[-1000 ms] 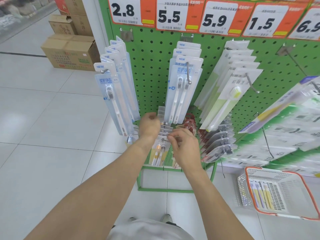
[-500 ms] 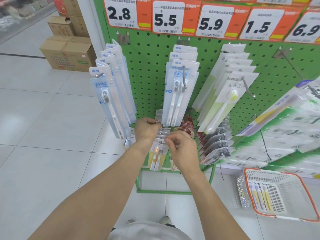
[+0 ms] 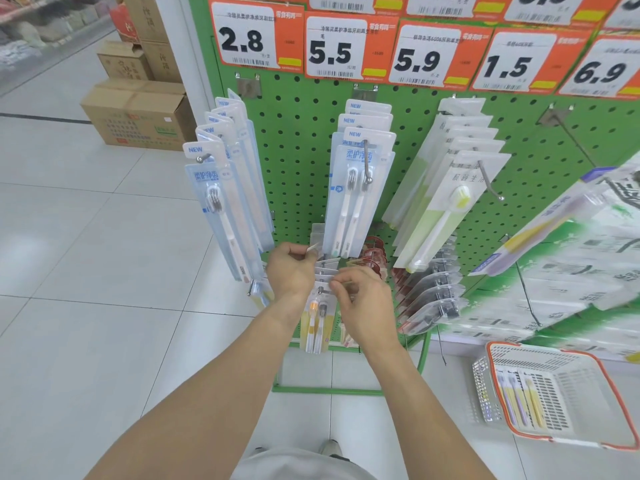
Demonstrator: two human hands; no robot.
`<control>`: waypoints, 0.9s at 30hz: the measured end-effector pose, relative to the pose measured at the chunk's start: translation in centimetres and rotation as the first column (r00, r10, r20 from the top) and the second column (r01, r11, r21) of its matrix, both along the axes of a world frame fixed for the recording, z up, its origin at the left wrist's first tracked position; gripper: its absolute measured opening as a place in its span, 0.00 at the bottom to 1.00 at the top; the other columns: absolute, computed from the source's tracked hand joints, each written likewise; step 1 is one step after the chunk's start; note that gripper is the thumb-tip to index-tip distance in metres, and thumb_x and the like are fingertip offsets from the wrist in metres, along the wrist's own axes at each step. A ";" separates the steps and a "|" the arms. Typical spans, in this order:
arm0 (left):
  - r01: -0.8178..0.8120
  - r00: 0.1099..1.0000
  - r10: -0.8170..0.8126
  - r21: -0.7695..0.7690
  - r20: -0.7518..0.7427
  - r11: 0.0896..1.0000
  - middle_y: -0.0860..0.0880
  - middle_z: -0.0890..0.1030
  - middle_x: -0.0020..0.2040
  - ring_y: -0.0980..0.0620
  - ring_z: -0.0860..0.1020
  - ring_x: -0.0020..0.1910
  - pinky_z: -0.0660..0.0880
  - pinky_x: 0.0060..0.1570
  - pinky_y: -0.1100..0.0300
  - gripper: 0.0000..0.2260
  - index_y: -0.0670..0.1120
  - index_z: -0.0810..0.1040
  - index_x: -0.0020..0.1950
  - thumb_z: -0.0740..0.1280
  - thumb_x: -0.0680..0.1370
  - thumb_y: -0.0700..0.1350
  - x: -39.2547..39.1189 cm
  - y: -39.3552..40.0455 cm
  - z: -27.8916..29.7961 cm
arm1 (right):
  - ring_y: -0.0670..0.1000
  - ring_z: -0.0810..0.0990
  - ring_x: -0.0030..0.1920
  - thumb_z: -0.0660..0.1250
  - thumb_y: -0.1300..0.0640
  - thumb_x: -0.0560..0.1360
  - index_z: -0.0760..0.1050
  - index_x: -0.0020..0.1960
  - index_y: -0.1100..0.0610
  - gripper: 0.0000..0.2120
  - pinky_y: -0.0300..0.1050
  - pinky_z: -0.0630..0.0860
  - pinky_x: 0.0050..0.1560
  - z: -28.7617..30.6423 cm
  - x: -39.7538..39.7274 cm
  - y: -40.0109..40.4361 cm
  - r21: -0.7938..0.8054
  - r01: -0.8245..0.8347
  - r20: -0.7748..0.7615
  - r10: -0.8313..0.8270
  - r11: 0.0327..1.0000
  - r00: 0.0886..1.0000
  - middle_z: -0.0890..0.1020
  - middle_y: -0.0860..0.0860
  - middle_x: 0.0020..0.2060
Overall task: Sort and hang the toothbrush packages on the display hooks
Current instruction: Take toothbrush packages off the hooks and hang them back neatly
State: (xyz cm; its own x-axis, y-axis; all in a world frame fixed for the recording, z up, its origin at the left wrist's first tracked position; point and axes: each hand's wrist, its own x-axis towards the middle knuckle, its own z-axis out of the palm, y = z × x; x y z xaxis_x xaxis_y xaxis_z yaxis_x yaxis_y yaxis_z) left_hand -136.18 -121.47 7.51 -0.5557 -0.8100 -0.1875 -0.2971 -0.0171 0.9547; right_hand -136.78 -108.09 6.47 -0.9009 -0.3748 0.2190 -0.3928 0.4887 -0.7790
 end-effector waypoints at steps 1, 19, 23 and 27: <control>-0.011 1.000 0.011 -0.006 -0.007 1.000 0.55 0.79 0.36 0.58 0.77 0.36 0.71 0.37 0.72 0.06 0.46 0.78 0.43 0.74 0.76 0.40 0.2 0.1 0.0 | 0.45 0.82 0.40 0.73 0.60 0.76 0.84 0.46 0.54 0.02 0.45 0.81 0.48 0.0 0.0 0.0 0.001 -0.001 -0.002 0.001 1.000 1.000 0.80 0.44 0.46; -0.015 1.000 0.011 -0.287 -0.017 0.958 0.52 0.80 0.38 0.56 0.79 0.39 0.73 0.40 0.62 0.07 0.47 0.74 0.43 0.68 0.79 0.41 5.2 2.3 0.0 | 0.39 0.81 0.38 0.72 0.59 0.77 0.84 0.47 0.54 0.02 0.40 0.80 0.46 -0.3 0.0 -0.1 0.026 0.005 -0.002 -0.005 1.000 1.000 0.80 0.46 0.49; 0.029 0.999 -0.041 -0.395 -0.021 0.918 0.50 0.80 0.40 0.54 0.79 0.40 0.76 0.41 0.57 0.07 0.48 0.72 0.44 0.67 0.80 0.41 6.2 2.2 0.4 | 0.36 0.79 0.37 0.71 0.58 0.78 0.83 0.48 0.53 0.03 0.36 0.78 0.46 -0.2 -0.2 -0.3 0.057 0.009 0.001 -0.009 0.998 1.000 0.80 0.46 0.50; 0.062 0.997 -0.071 -0.470 0.000 0.880 0.52 0.79 0.42 0.52 0.80 0.42 0.77 0.45 0.51 0.05 0.47 0.73 0.45 0.67 0.80 0.41 7.7 2.2 0.8 | 0.36 0.78 0.37 0.71 0.58 0.78 0.83 0.48 0.53 0.03 0.27 0.73 0.43 -0.3 -0.2 -0.4 0.071 0.002 -0.014 -0.001 0.997 1.000 0.80 0.46 0.48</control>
State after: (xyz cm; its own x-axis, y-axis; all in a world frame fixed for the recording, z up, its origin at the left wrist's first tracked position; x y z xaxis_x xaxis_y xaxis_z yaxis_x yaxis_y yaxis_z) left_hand -128.52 -119.24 8.29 -0.6111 -0.7616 0.2155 -0.2656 0.4537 0.8506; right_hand -136.97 -108.47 6.13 -0.8984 -0.3888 0.2042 -0.4025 0.5430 -0.7370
